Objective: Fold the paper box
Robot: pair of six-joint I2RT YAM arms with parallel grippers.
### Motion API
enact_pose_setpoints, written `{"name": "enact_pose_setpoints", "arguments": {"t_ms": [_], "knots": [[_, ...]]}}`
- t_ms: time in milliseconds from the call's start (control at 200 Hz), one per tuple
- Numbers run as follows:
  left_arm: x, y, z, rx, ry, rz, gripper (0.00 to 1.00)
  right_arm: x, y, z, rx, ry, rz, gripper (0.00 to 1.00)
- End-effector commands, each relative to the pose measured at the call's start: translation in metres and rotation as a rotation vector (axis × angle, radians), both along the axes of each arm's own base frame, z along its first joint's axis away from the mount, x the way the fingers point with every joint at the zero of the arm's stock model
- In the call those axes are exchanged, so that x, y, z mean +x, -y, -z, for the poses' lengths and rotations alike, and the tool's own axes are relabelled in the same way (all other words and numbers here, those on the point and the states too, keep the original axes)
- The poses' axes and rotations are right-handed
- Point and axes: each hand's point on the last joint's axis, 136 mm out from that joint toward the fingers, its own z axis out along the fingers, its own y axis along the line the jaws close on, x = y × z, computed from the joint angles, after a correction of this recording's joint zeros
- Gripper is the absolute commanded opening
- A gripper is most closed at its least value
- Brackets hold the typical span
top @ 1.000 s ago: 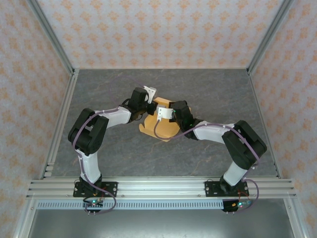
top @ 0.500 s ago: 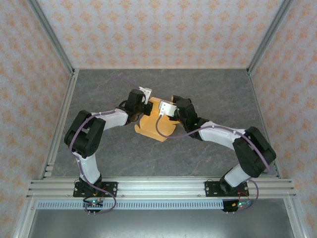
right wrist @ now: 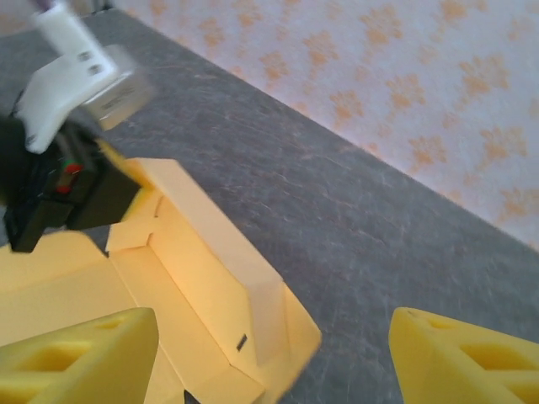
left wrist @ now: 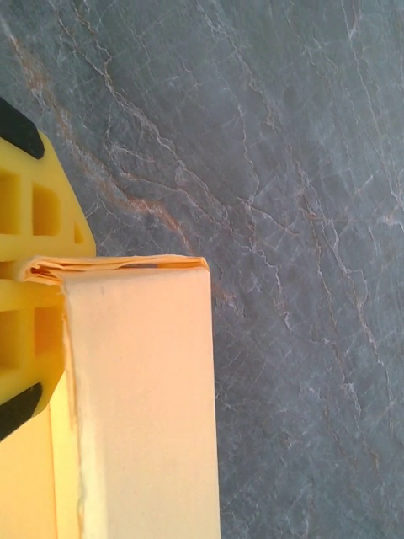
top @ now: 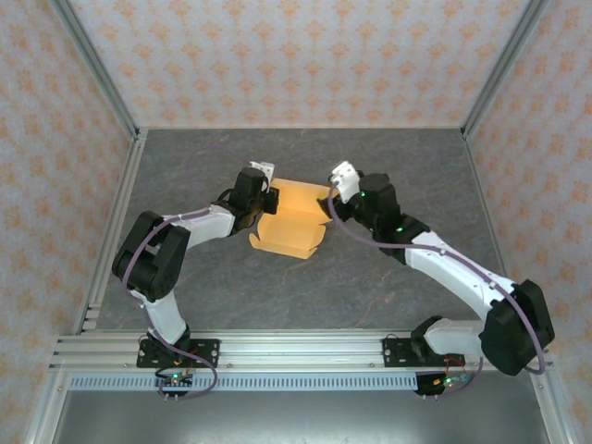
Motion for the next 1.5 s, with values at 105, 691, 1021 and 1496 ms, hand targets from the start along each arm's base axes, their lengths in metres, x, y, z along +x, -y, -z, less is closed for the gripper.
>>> {"name": "enact_pose_setpoints", "arguments": {"t_ms": [105,691,1021,1496], "knots": [[-0.005,-0.015,-0.012,0.0,0.033,-0.089,0.0,0.013,-0.026,-0.002,0.239,-0.391,0.203,0.65],[-0.014,-0.018,-0.022,-0.002,0.098,-0.157,0.0,0.05,-0.049,0.047,0.231,-0.646,0.502,0.66],[-0.015,-0.014,-0.022,-0.006,0.106,-0.154,0.0,0.055,-0.054,0.075,0.267,-0.741,0.536,0.65],[-0.017,-0.014,-0.024,-0.024,0.119,-0.17,0.0,0.066,-0.067,0.082,0.542,-0.823,0.55,0.47]]}}
